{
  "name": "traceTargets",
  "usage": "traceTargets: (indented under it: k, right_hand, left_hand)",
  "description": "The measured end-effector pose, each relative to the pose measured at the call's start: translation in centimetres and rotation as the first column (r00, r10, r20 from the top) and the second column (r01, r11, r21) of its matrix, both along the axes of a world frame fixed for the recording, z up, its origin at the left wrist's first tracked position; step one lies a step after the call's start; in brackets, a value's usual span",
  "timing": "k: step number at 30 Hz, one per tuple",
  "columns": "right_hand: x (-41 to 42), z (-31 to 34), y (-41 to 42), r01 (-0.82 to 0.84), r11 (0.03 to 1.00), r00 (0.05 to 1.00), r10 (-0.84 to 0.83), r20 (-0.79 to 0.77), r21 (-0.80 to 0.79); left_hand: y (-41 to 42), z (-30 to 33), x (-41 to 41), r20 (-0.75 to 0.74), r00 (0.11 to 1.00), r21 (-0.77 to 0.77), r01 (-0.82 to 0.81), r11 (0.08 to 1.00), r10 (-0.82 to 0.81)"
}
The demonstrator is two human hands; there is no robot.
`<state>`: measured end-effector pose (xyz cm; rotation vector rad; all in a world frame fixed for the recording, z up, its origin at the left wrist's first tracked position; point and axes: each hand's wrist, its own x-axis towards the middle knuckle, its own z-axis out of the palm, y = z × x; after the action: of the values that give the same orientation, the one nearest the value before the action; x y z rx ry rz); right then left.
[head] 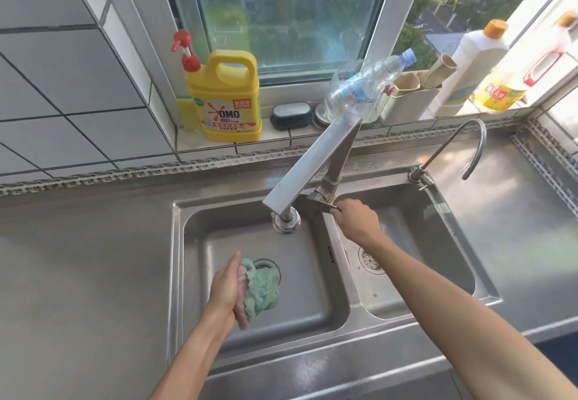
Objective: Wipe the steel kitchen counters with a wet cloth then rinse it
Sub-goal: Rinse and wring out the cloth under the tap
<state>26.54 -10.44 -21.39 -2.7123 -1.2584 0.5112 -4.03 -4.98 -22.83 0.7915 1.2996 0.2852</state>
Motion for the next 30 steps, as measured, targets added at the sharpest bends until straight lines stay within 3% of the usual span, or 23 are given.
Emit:
traceTargets:
  k: [3, 5, 8, 9, 11, 13, 16, 18, 20, 21, 24, 26, 28, 30]
  right_hand:
    - [-0.3, 0.0, -0.2, 0.043, 0.999, 0.999, -0.043, -0.018, 0.007]
    - [-0.9, 0.0, -0.8, 0.169, 0.985, 0.983, -0.167, -0.079, 0.021]
    - [-3.0, -0.6, -1.9, 0.319, 0.948, 0.902, -0.306, -0.305, -0.009]
    - [-4.2, -0.8, -2.2, 0.356, 0.934, 0.84, -0.328, -0.433, -0.016]
    - [-6.9, -1.2, -2.6, 0.439, 0.897, 0.617, -0.343, -0.708, -0.052]
    - [-10.0, -1.2, -2.8, 0.424, 0.897, 0.404, -0.307, -0.862, -0.121]
    - [-14.4, -1.0, -2.6, 0.335, 0.927, 0.214, -0.248, -0.945, -0.168]
    - [-16.6, -0.8, -2.2, 0.35, 0.909, 0.009, -0.244, -0.97, -0.225]
    - [-18.2, -0.4, -1.5, 0.366, 0.894, -0.197, -0.2, -0.96, -0.261]
    - [-18.9, -0.1, -1.2, 0.368, 0.894, -0.234, -0.177, -0.956, -0.256]
    - [-20.1, 0.7, -0.4, 0.298, 0.938, -0.152, -0.135, -0.979, -0.175]
    - [-20.8, 1.2, 0.1, 0.199, 0.973, -0.047, -0.108, -0.993, -0.115]
    - [-21.1, 1.2, 0.2, 0.163, 0.984, 0.031, -0.073, -0.997, -0.067]
    - [-21.2, 1.1, 0.0, 0.191, 0.981, 0.068, -0.028, -0.997, -0.015]
  left_hand:
    - [0.1, 0.6, -0.4, -0.011, 1.0, 0.018, 0.014, 1.0, -0.014]
    - [0.4, 1.3, -0.5, 0.012, 1.0, 0.016, 0.015, 1.0, -0.015]
    - [0.7, 2.7, -0.2, 0.104, 0.994, -0.074, 0.021, 0.997, -0.013]
    - [0.8, 3.1, -0.1, 0.133, 0.991, -0.115, 0.031, 0.993, -0.016]
    - [0.8, 4.0, 0.1, 0.195, 0.981, -0.18, 0.035, 0.983, 0.001]
    - [0.8, 4.6, 0.4, 0.25, 0.968, -0.245, 0.042, 0.969, 0.022]
    - [0.9, 5.3, 0.4, 0.25, 0.968, -0.283, 0.042, 0.958, 0.031]
    - [1.1, 5.4, 0.2, 0.218, 0.974, -0.278, -0.001, 0.96, 0.065]
    - [1.2, 5.2, -0.1, 0.105, 0.993, -0.105, -0.045, 0.993, 0.056]
    - [1.2, 5.0, -0.3, 0.021, 0.999, 0.044, -0.045, 0.998, 0.044]
    - [1.5, 4.6, -1.0, -0.147, 0.989, 0.364, 0.041, 0.93, 0.014]
    - [2.2, 5.1, -1.6, -0.206, 0.974, 0.362, 0.161, 0.918, -0.09]
    - [3.1, 5.4, -2.6, -0.136, 0.965, 0.236, 0.25, 0.939, -0.223]
    - [3.7, 5.7, -3.5, -0.088, 0.956, 0.249, 0.293, 0.923, -0.279]
